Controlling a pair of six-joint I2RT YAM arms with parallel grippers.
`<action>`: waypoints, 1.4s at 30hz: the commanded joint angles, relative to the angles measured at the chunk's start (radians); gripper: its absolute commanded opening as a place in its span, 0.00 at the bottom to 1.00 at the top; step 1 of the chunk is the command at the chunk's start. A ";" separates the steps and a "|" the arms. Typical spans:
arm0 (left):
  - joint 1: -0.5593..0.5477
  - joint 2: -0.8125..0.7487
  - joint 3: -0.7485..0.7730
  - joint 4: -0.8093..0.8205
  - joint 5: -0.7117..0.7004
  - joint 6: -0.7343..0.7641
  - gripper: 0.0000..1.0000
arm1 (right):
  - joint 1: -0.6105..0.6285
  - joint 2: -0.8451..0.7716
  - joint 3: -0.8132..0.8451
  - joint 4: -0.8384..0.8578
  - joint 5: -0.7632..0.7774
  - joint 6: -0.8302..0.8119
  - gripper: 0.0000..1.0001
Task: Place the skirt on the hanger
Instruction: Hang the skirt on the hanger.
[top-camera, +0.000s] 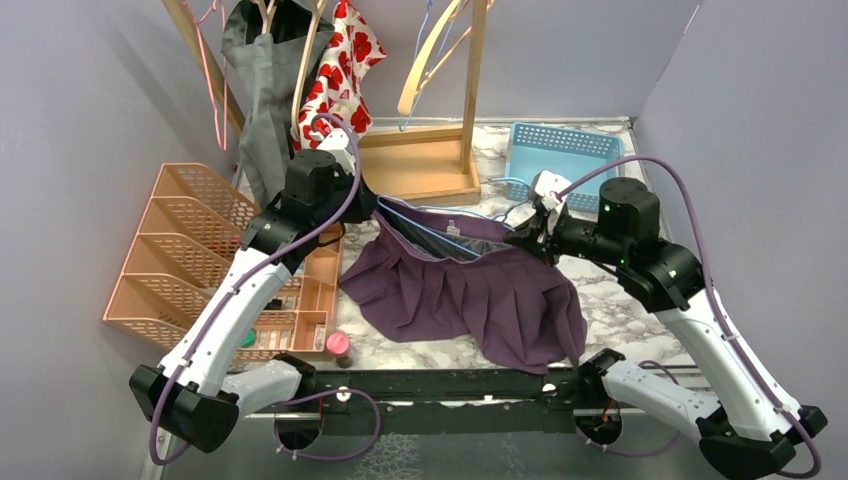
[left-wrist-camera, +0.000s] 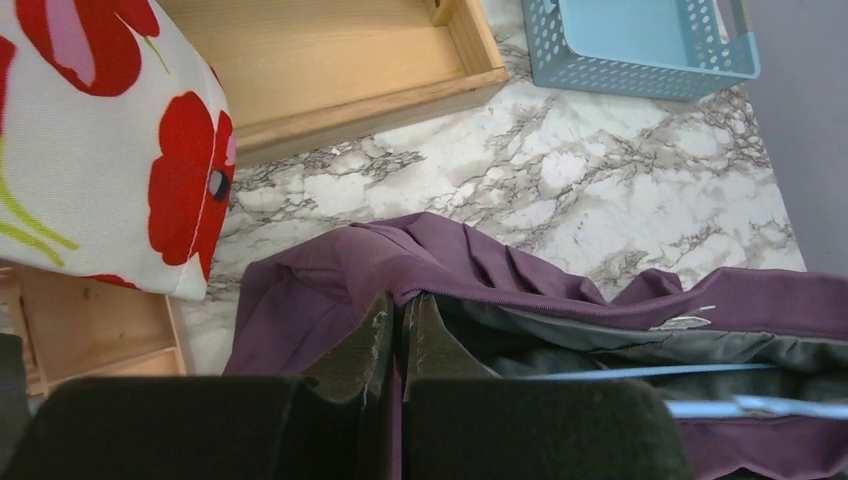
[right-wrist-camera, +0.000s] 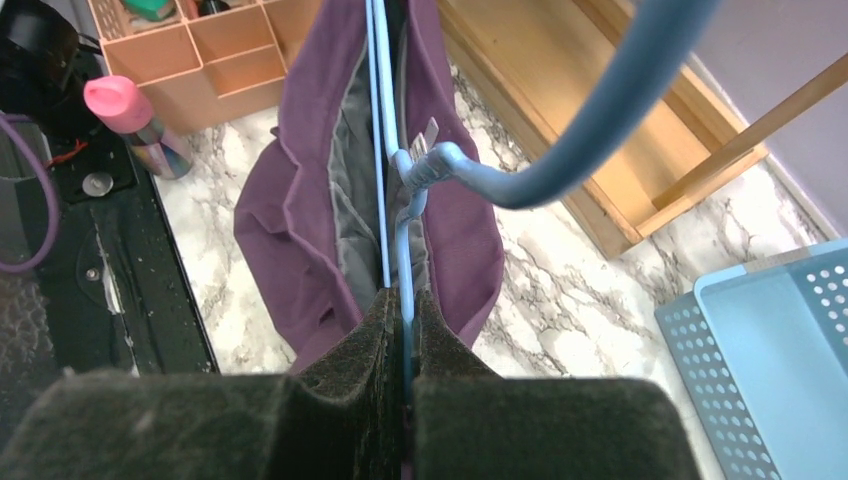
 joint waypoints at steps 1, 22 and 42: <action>0.009 -0.031 0.090 -0.008 -0.051 0.037 0.00 | -0.002 0.031 0.031 -0.044 0.027 -0.022 0.01; 0.007 0.110 0.298 -0.005 0.326 -0.081 0.00 | 0.078 0.299 0.229 0.008 0.113 0.061 0.01; -0.082 0.035 0.122 0.175 0.373 0.150 0.00 | 0.140 0.284 0.222 0.257 0.006 0.119 0.01</action>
